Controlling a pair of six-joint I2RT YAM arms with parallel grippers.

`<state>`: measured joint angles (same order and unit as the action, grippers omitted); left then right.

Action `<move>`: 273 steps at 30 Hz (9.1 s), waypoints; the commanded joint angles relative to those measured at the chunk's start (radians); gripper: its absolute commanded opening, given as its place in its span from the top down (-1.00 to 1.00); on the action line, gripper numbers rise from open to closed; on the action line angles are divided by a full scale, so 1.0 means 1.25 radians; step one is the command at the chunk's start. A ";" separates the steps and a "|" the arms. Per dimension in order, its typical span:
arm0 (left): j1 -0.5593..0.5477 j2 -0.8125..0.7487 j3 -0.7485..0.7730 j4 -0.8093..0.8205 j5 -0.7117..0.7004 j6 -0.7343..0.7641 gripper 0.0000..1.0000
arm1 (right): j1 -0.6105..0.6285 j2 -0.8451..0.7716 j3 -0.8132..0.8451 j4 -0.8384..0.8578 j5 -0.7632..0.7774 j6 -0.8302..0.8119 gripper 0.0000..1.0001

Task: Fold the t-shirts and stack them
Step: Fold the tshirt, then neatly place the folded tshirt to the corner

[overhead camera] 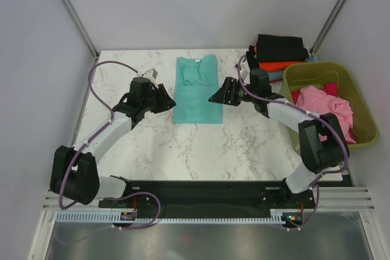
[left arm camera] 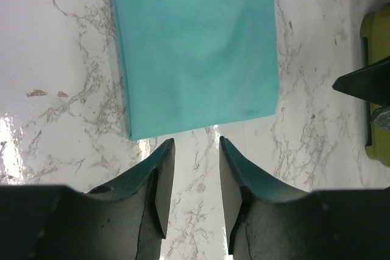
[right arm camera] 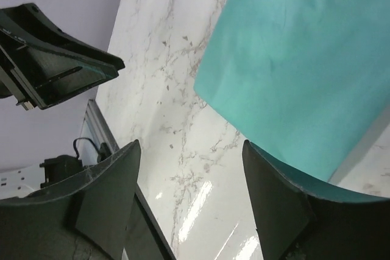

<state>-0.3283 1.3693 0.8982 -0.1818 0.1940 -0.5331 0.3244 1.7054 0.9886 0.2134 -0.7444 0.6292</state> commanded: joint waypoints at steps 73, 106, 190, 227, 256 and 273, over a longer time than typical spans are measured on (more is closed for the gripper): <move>-0.183 -0.465 -0.142 -0.239 -0.111 -0.171 0.96 | 0.164 -0.526 -0.161 -0.431 0.402 0.028 1.00; 0.128 0.776 0.854 -0.302 0.225 0.009 0.15 | -0.003 0.500 0.796 -0.593 0.349 -0.108 -0.35; 0.034 0.048 0.294 -0.358 -0.055 0.244 -0.27 | -0.008 0.497 0.457 -0.249 0.225 -0.122 -0.19; 0.021 -0.789 -0.136 -0.364 -0.069 0.077 -0.29 | -0.210 0.229 0.886 -0.599 0.242 -0.518 1.00; 0.029 -0.770 -0.132 -0.365 -0.053 0.077 -0.29 | -0.398 0.382 1.219 -0.571 0.054 -0.421 1.00; 0.036 -0.751 -0.131 -0.366 -0.047 0.078 -0.33 | -0.526 0.589 1.273 -0.321 -0.071 -0.227 1.00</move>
<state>-0.2909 0.4210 0.7341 -0.6594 0.1329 -0.4122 -0.3317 2.4081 2.5366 -0.3027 -0.7746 0.2920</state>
